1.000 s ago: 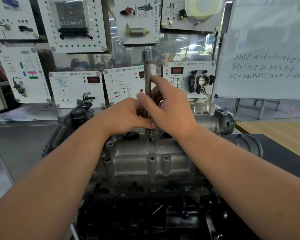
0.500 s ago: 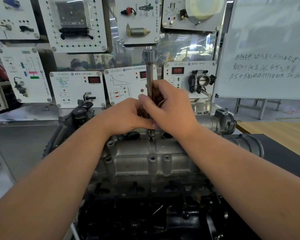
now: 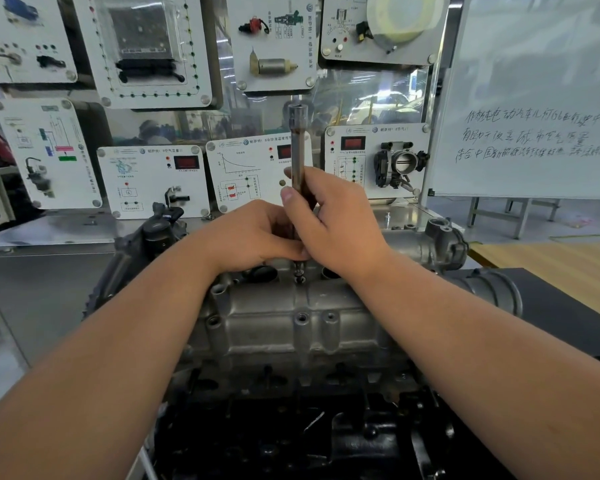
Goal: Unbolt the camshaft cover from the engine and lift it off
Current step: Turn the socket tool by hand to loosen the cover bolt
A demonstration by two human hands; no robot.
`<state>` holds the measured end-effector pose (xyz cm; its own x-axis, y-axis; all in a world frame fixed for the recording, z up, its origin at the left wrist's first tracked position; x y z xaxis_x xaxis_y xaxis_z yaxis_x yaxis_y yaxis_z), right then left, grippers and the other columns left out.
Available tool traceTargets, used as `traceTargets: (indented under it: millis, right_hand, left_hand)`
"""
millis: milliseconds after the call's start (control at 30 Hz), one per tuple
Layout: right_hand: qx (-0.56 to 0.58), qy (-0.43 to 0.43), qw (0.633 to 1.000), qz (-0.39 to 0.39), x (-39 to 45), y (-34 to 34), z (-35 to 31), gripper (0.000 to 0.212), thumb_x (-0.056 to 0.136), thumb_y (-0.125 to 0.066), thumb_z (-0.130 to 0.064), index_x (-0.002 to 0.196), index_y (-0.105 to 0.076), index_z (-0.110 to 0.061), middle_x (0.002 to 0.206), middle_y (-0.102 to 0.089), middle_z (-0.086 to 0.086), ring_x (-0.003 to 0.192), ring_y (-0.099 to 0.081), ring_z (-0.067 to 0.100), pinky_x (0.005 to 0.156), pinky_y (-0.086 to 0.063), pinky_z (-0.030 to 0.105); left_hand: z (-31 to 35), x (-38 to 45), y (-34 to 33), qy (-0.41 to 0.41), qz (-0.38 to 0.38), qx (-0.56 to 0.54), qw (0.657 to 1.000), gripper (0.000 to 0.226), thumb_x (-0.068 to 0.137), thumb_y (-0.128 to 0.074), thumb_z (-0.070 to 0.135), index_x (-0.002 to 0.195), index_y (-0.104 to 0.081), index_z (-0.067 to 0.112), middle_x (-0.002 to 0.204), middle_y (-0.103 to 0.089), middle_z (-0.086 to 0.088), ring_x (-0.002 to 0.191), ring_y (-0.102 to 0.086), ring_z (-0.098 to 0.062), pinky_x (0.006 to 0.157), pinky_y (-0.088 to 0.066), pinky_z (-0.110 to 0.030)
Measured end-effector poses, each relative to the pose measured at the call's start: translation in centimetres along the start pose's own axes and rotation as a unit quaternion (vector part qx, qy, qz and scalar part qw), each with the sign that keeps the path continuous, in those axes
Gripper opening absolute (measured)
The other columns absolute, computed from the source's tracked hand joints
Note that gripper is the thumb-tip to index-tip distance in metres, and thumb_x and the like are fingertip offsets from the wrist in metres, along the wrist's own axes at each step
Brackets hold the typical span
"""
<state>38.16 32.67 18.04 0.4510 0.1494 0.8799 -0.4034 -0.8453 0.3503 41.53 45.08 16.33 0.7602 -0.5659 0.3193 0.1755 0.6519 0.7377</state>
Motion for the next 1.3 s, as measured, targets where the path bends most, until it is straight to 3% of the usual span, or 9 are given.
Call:
traceTargets:
  millis: [133,367,500,667,800,900,1100,1200,1300]
  right_hand:
    - [0.004,-0.01,1.0,0.019,-0.01,0.35,-0.27,0.033,0.092,-0.07,-0.029,0.117,-0.064,-0.008,0.072,-0.062,0.0,0.066,-0.06,0.02,0.065,-0.052,0.039]
    - [-0.022,-0.003,0.999,0.025,-0.01,0.22,-0.26,0.02,0.096,-0.055,-0.018,0.089,-0.06,0.0,0.065,-0.057,0.005,0.06,-0.053,0.025,0.059,-0.044,0.043]
    - [-0.013,-0.009,1.0,0.017,0.01,0.31,-0.1,0.015,0.098,-0.058,-0.023,0.095,-0.062,-0.009,0.063,-0.057,-0.001,0.059,-0.055,0.021,0.058,-0.046,0.039]
    - [-0.023,-0.013,1.0,0.012,-0.03,0.15,-0.2,0.03,0.095,-0.066,-0.028,0.117,-0.062,-0.008,0.063,-0.062,0.005,0.055,-0.057,0.018,0.057,-0.049,0.035]
    - [-0.015,-0.018,1.0,0.013,-0.03,0.05,-0.08,0.032,0.096,-0.053,-0.027,0.108,-0.062,0.002,0.071,-0.065,0.01,0.066,-0.062,0.028,0.063,-0.05,0.045]
    - [-0.003,-0.027,1.0,0.015,-0.13,0.17,-0.03,0.034,0.096,-0.05,-0.027,0.106,-0.063,0.003,0.073,-0.067,0.01,0.068,-0.064,0.024,0.065,-0.048,0.043]
    - [0.003,-0.031,0.999,0.016,0.02,0.46,-0.15,0.031,0.096,-0.064,-0.029,0.12,-0.059,-0.01,0.059,-0.051,-0.011,0.053,-0.053,0.007,0.055,-0.044,0.028]
    - [0.002,-0.027,0.999,0.021,-0.03,0.48,-0.2,0.02,0.099,-0.06,-0.024,0.105,-0.061,-0.005,0.058,-0.052,-0.004,0.055,-0.053,0.018,0.055,-0.043,0.035]
    - [0.002,-0.036,0.999,0.017,0.08,0.36,0.06,0.02,0.102,-0.054,-0.02,0.088,-0.054,-0.005,0.061,-0.055,-0.003,0.058,-0.053,0.018,0.056,-0.042,0.037]
  left_hand:
    - [0.32,0.1,0.14,0.002,0.012,0.017,1.0,0.015,0.069,-0.082,0.047,0.081,-0.075,0.042,0.085,-0.076,0.01,0.088,-0.072,-0.008,0.085,-0.052,-0.035]
    - [-0.32,0.06,0.04,-0.002,-0.013,-0.007,1.0,0.026,0.087,-0.079,0.023,0.066,-0.074,0.038,0.053,-0.061,0.009,0.049,-0.053,0.0,0.055,-0.04,-0.008]
    - [-0.05,-0.04,0.01,0.002,0.002,-0.005,1.0,0.01,0.073,-0.081,0.044,0.074,-0.075,0.036,0.063,-0.069,0.007,0.059,-0.061,-0.005,0.065,-0.047,-0.015]
    - [0.11,0.1,0.17,0.007,0.016,0.021,1.0,0.035,0.056,-0.074,0.06,0.082,-0.075,0.037,0.083,-0.076,0.007,0.082,-0.071,-0.008,0.08,-0.051,-0.031]
    - [-0.08,0.08,0.16,0.013,0.001,0.012,1.0,0.006,0.072,-0.082,0.038,0.074,-0.076,0.038,0.067,-0.07,0.005,0.06,-0.061,-0.003,0.065,-0.045,-0.015]
    - [-0.42,0.14,0.13,0.004,-0.012,0.009,1.0,0.036,0.087,-0.078,0.013,0.064,-0.074,0.041,0.055,-0.062,0.01,0.051,-0.053,0.0,0.057,-0.04,-0.008]
    - [-0.19,0.05,0.32,0.011,0.013,0.019,1.0,0.008,0.082,-0.083,0.025,0.087,-0.077,0.026,0.087,-0.076,0.001,0.084,-0.071,-0.013,0.077,-0.051,-0.025]
    - [0.08,0.09,0.27,0.013,0.017,0.019,1.0,0.024,0.077,-0.086,0.031,0.092,-0.077,0.015,0.093,-0.076,-0.009,0.092,-0.071,-0.028,0.091,-0.053,-0.043]
    - [-0.11,0.15,0.2,0.013,0.014,-0.001,1.0,0.02,0.072,-0.079,0.034,0.087,-0.077,0.021,0.084,-0.075,-0.012,0.075,-0.068,-0.023,0.077,-0.052,-0.033]
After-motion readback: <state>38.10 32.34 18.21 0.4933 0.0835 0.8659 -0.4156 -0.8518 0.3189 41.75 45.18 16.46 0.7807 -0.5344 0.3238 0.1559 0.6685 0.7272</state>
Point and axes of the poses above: each hand's wrist, its own x-axis towards the middle knuckle, its own y-axis out of the back of the hand, z = x × y, the point moved 5 cm from there along x, towards the middle knuckle
